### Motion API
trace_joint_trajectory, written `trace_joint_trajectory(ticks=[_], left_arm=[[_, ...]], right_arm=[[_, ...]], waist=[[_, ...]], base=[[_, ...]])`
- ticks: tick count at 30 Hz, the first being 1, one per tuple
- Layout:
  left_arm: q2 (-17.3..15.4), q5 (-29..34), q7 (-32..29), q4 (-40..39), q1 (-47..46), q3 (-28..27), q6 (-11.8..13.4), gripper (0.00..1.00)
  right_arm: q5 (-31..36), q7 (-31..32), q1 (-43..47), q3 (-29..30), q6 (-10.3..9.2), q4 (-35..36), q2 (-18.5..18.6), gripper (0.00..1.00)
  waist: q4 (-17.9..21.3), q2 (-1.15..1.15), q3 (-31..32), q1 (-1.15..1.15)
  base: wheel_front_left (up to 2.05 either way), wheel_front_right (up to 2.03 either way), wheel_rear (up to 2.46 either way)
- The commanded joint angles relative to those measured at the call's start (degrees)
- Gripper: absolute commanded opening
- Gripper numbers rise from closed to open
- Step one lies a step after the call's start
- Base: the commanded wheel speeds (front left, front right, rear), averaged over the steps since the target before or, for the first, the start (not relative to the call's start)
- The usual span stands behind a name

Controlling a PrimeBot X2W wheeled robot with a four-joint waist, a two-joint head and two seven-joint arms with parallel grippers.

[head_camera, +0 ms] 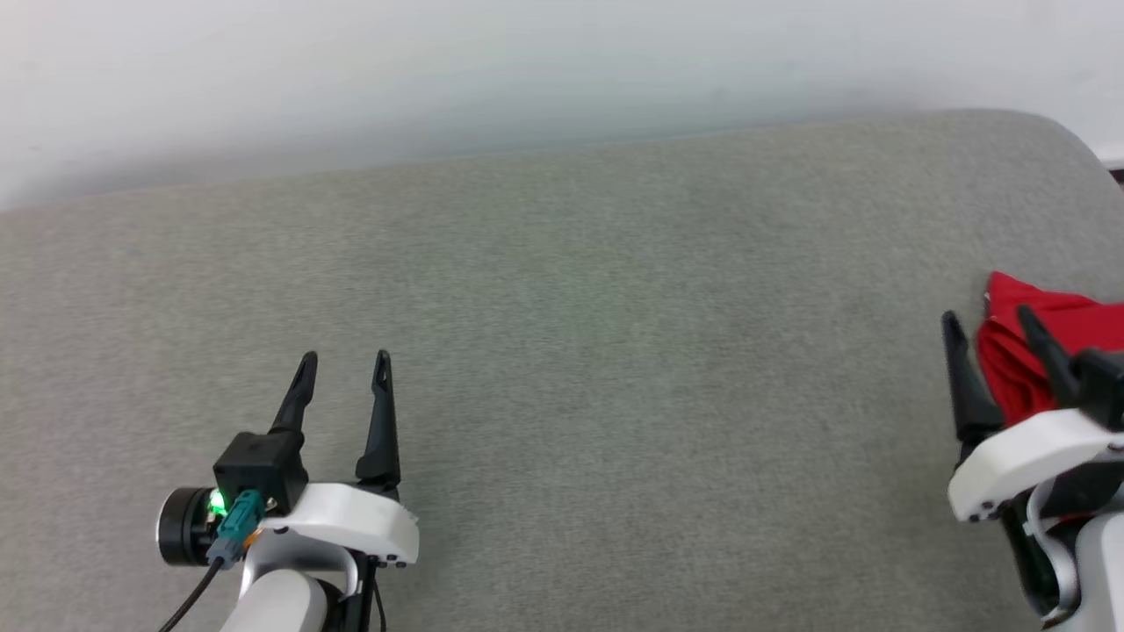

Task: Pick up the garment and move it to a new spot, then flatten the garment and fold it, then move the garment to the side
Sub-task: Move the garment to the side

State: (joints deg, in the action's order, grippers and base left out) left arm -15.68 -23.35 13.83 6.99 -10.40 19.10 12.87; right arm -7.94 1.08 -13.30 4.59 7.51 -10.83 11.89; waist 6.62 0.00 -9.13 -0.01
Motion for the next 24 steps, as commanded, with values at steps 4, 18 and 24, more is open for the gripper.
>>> trace_joint_trajectory(ticks=[4, 18, 24], left_arm=[[-0.4, -0.2, 0.8, 1.7, 1.8, -1.1, 0.3, 1.00], [-0.3, 1.0, 1.4, 4.6, 6.1, -1.4, -1.5, 1.00], [0.2, 1.4, 1.5, 5.1, 6.8, -1.1, -2.2, 1.00]], right_arm=[[0.6, -0.2, 4.3, -1.6, -0.04, 6.4, -2.7, 1.00], [2.2, 0.4, 15.3, -1.5, -0.04, 15.5, -6.7, 1.00], [2.5, 1.4, 17.0, -1.3, -0.03, 16.8, -7.1, 1.00]], waist=[[-5.3, 0.00, 3.0, 0.01], [-6.1, 0.00, 7.8, 0.01], [-5.9, 0.00, 9.1, 0.01]], base=[[0.00, 0.00, 0.00], [0.00, 0.00, 0.00], [0.00, 0.00, 0.00]])
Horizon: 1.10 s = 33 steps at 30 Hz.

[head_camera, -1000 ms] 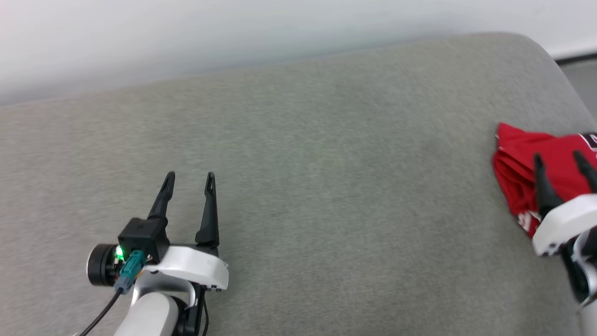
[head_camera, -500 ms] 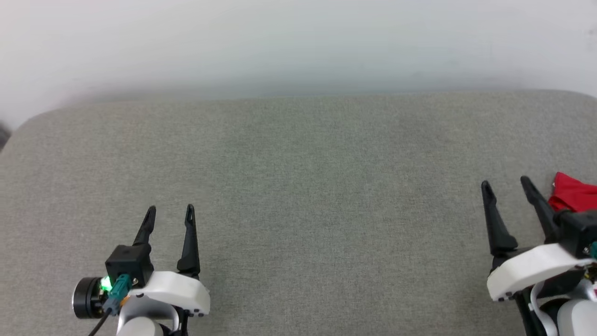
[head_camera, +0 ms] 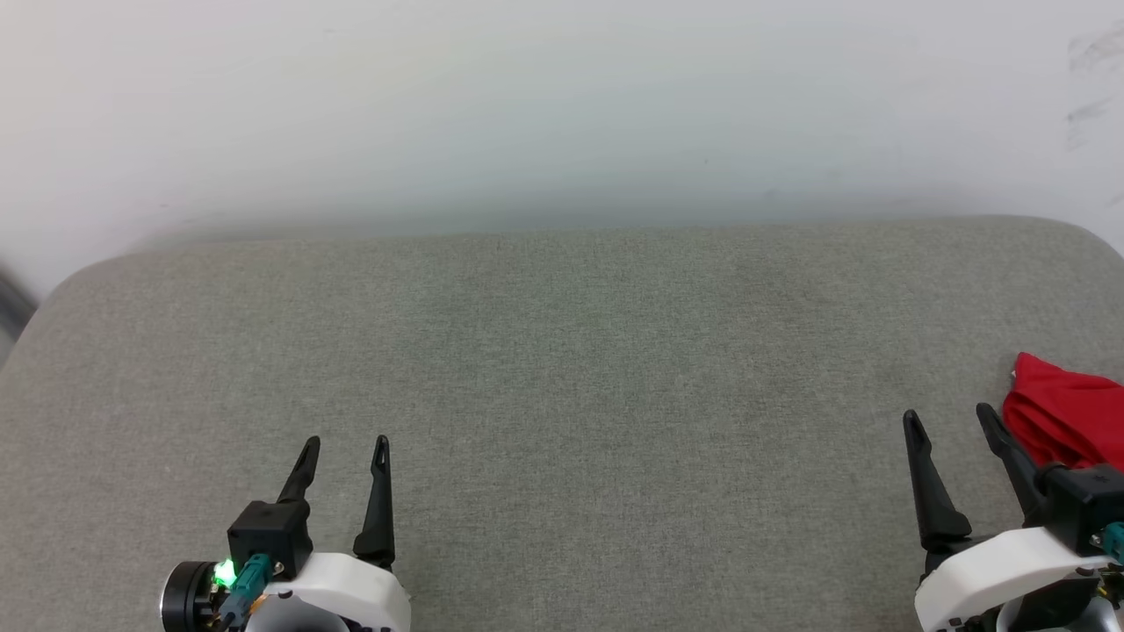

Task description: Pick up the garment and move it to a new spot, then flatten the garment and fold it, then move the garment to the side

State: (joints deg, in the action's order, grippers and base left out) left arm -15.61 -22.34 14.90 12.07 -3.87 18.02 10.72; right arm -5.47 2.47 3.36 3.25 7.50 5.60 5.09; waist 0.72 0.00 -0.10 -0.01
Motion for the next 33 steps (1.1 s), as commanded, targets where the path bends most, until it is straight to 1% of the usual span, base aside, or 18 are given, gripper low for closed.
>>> trace_joint_trajectory(ticks=[1, 22, 23, 25, 33], left_arm=[[0.2, 0.5, 0.4, 0.1, 0.3, 0.0, -0.1, 1.00], [2.1, 2.1, 0.3, 0.1, -0.7, -2.2, -0.8, 1.00], [1.9, 1.9, 0.2, 0.3, -0.2, -2.1, -0.7, 0.00], [2.1, 1.6, 0.0, 1.0, 0.3, -2.0, -0.8, 0.00], [3.2, -6.6, -2.3, 1.0, 0.0, -4.4, -2.7, 0.00]], right_arm=[[0.1, 0.2, 0.4, 0.0, -0.02, 0.6, -0.3, 1.00], [-0.4, 0.0, -1.0, -0.2, -0.03, -0.3, 1.1, 1.00], [-0.1, 0.3, -0.6, -0.2, 0.01, -0.3, 0.8, 0.00], [-0.4, 0.4, -0.5, -0.2, 0.01, -1.3, 0.6, 0.00], [-10.1, 1.0, -1.7, 0.4, 0.01, -3.5, 0.3, 0.00]], waist=[[0.1, 0.00, 0.1, 0.01], [0.2, 0.00, -1.2, 0.01], [0.2, 0.00, -1.2, 0.01], [0.2, 0.00, -1.2, 0.01], [0.1, 0.00, -1.2, 0.01]], base=[[0.00, 0.00, 0.00], [0.00, 0.00, 0.00], [0.00, 0.00, 0.00], [0.00, 0.00, 0.00], [0.00, 0.00, 0.00]])
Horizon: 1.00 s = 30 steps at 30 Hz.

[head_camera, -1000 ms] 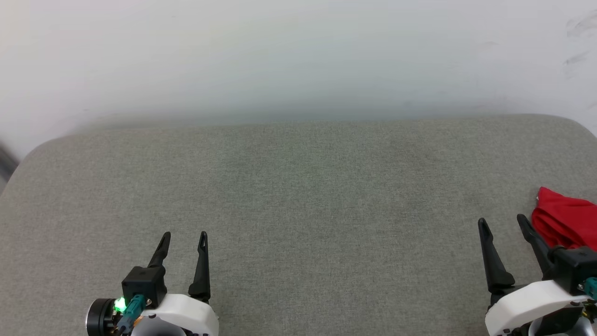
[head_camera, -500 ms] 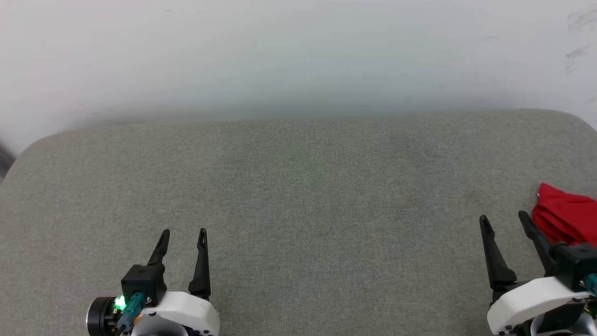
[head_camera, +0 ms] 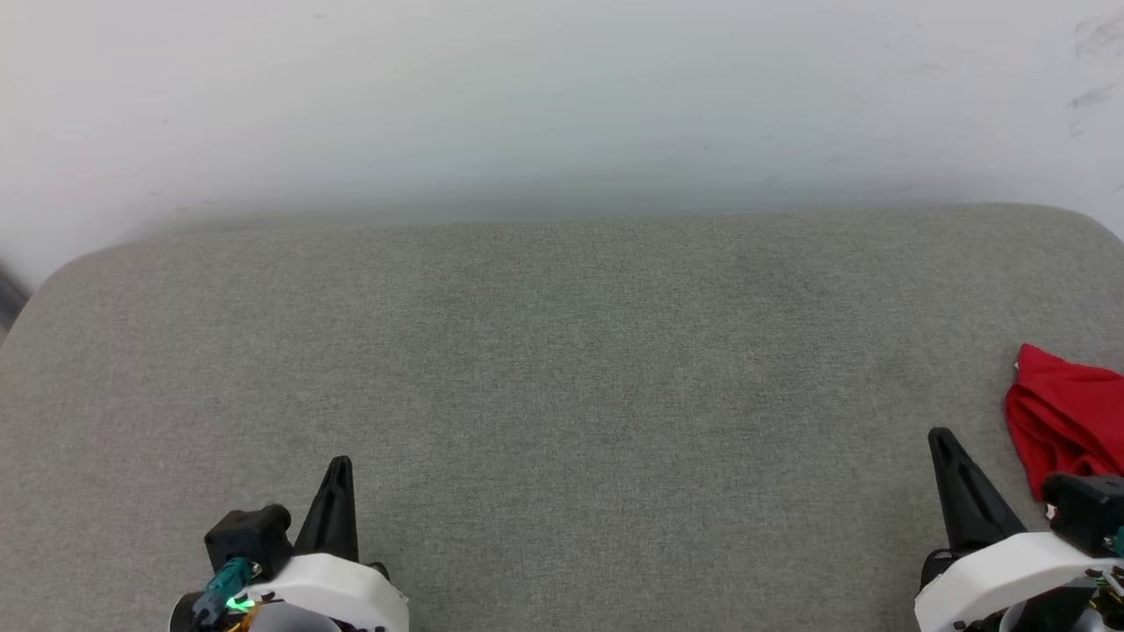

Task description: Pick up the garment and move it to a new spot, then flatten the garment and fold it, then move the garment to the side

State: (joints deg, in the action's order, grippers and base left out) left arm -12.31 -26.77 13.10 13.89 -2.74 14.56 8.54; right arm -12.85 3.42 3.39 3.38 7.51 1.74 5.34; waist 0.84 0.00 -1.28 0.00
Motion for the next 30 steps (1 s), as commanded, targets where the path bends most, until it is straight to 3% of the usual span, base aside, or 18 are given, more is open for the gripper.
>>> trace_joint_trajectory(ticks=[1, 30], left_arm=[[0.1, -3.1, -0.8, -0.7, -1.2, -1.3, -0.8, 0.00], [3.2, -25.4, -7.4, -0.4, -2.3, -8.2, -6.3, 0.00]], right_arm=[[-3.8, 0.1, -1.9, 0.3, 0.00, 0.2, 0.0, 0.00], [-30.7, 1.0, -4.7, 1.2, -0.01, -5.3, -0.9, 0.00]], waist=[[0.0, 0.00, 0.0, 0.00], [-0.2, 0.00, 0.3, 0.00]], base=[[0.00, 0.00, 0.00], [0.00, 0.00, 0.00]])
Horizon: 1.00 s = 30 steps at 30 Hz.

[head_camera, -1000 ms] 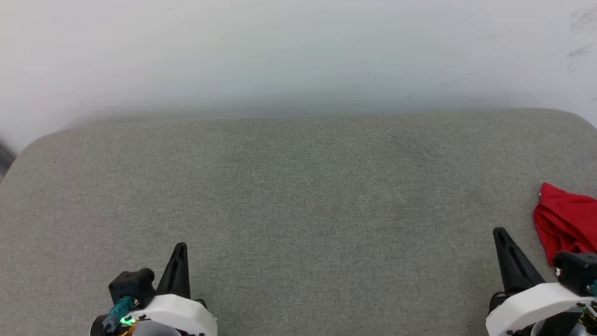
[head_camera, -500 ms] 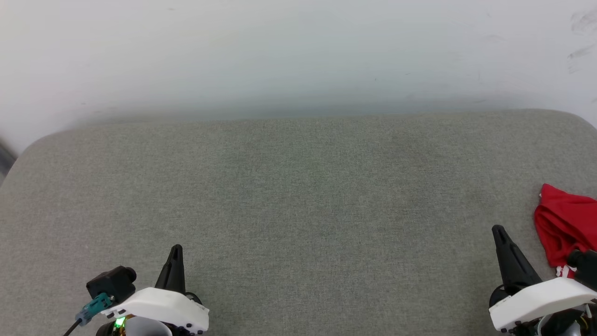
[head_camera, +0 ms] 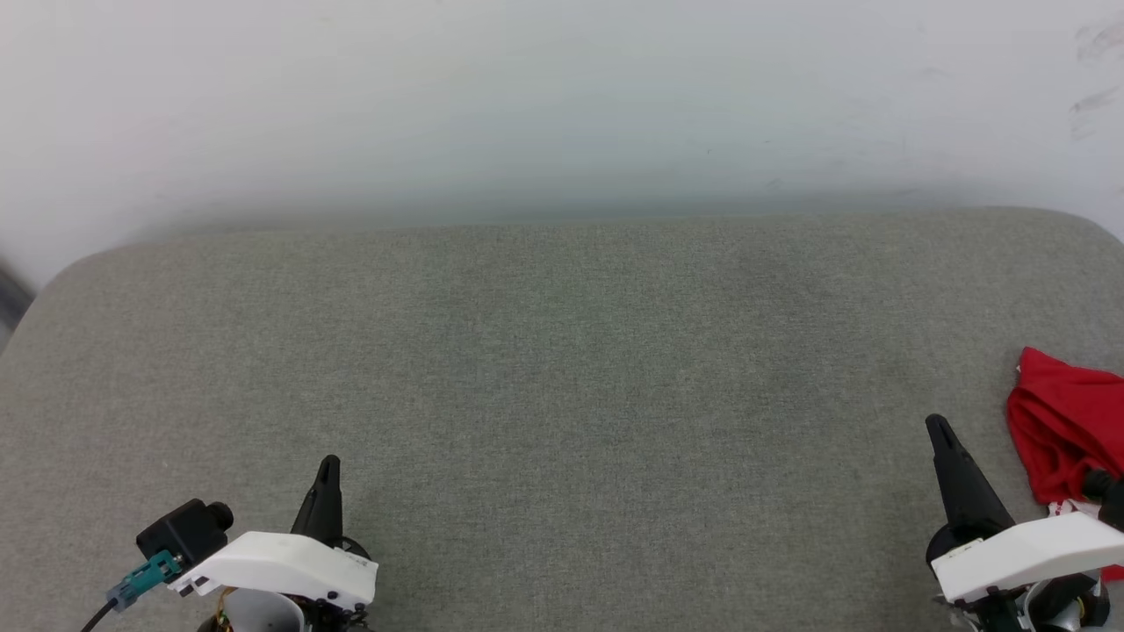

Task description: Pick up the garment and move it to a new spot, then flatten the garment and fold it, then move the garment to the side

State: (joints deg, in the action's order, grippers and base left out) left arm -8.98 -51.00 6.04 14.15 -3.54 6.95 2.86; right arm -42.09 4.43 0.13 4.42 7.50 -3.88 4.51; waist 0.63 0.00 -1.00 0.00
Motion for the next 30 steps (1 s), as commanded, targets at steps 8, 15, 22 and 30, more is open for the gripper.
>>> trace_joint_trajectory(ticks=[8, 15, 22, 30], left_arm=[[0.7, -6.3, -1.9, -0.7, -1.7, -2.2, -1.8, 0.00], [1.3, -10.5, -3.1, -0.6, -1.9, -3.6, -2.9, 0.00], [1.9, -14.5, -4.3, -0.6, -2.1, -4.9, -3.9, 0.00], [2.6, -18.7, -5.6, -0.5, -2.2, -6.2, -4.9, 0.00]], right_arm=[[-7.7, 0.3, -2.2, 0.4, 0.00, -0.9, -0.3, 0.00], [-12.8, 0.5, -2.7, 0.6, 0.00, -2.1, -0.4, 0.00], [-17.6, 0.7, -3.3, 0.9, 0.00, -3.1, -0.6, 0.00], [-22.7, 1.0, -3.8, 1.1, 0.00, -4.2, -0.8, 0.00]], waist=[[-0.1, 0.00, 0.1, 0.00], [-0.1, 0.00, 0.1, 0.00], [-0.2, 0.00, 0.2, 0.00], [-0.2, 0.00, 0.3, 0.00]], base=[[0.00, 0.00, 0.00], [0.00, 0.00, 0.00], [0.00, 0.00, 0.00], [0.00, 0.00, 0.00]])
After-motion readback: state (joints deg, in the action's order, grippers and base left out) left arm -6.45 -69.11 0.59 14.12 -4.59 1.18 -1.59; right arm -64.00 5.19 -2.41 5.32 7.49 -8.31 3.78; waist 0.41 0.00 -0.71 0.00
